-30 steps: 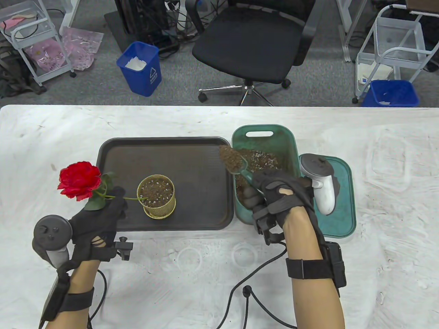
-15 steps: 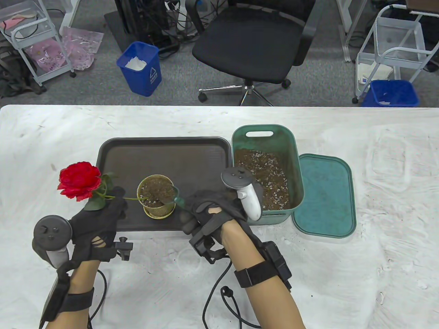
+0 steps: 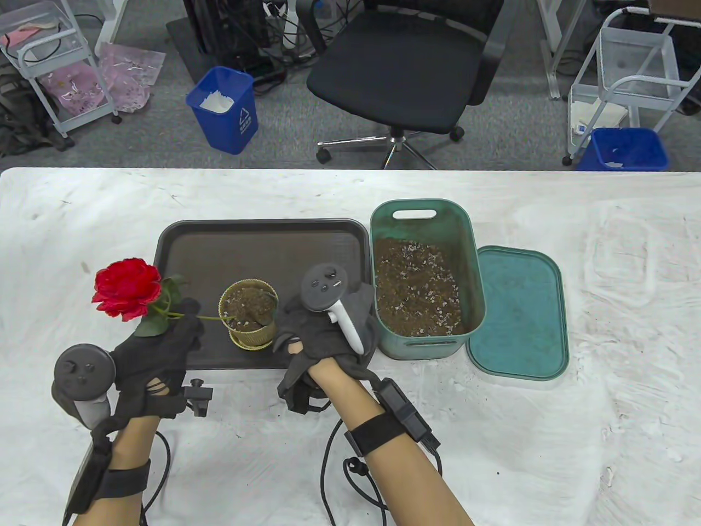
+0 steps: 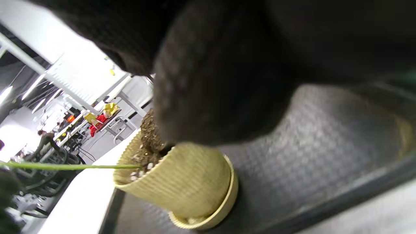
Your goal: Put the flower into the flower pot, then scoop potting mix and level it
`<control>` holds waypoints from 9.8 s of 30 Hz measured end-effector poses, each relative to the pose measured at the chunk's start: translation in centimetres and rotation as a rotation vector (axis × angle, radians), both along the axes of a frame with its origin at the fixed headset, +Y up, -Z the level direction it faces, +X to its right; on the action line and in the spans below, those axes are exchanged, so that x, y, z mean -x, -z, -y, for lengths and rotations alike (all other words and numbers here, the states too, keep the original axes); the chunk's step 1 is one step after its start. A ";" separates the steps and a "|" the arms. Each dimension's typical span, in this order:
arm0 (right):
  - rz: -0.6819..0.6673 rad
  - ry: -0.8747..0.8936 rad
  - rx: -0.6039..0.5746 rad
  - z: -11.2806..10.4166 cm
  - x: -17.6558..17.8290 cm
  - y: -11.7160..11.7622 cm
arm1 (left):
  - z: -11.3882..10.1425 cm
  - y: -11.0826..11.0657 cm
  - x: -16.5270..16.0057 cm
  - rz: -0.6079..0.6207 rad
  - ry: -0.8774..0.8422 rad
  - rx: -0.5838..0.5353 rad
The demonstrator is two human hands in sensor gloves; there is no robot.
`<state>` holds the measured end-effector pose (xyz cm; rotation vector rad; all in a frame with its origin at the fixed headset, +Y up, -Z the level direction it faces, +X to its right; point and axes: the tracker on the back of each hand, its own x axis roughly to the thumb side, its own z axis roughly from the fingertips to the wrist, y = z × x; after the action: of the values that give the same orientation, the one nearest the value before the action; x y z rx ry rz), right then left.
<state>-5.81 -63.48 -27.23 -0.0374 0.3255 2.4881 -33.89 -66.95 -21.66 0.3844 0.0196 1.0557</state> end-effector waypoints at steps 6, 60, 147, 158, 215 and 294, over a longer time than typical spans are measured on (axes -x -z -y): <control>-0.106 -0.239 -0.266 -0.7 2.3 -1.8 | 0.0 0.0 0.0 0.001 0.001 -0.001; 0.170 -0.517 0.447 -1.8 -18.7 6.0 | -0.1 -0.1 -0.1 -0.011 0.012 -0.004; -0.112 -0.073 -0.299 0.6 1.3 -3.3 | -0.1 0.0 -0.2 0.005 0.001 -0.002; -0.200 -0.346 -0.573 0.0 2.0 -4.9 | 0.0 0.0 -0.2 0.006 0.001 -0.002; 0.146 0.072 0.640 3.9 -18.8 11.9 | 0.2 0.0 0.6 -0.030 -0.024 0.012; -0.249 -0.513 -0.358 0.3 3.9 -3.3 | 0.3 0.1 0.4 -0.004 -0.018 0.006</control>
<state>-9.69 -63.82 -23.92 0.3836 -0.0453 3.0303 -34.27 -67.24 -21.74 0.3810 0.0296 1.0727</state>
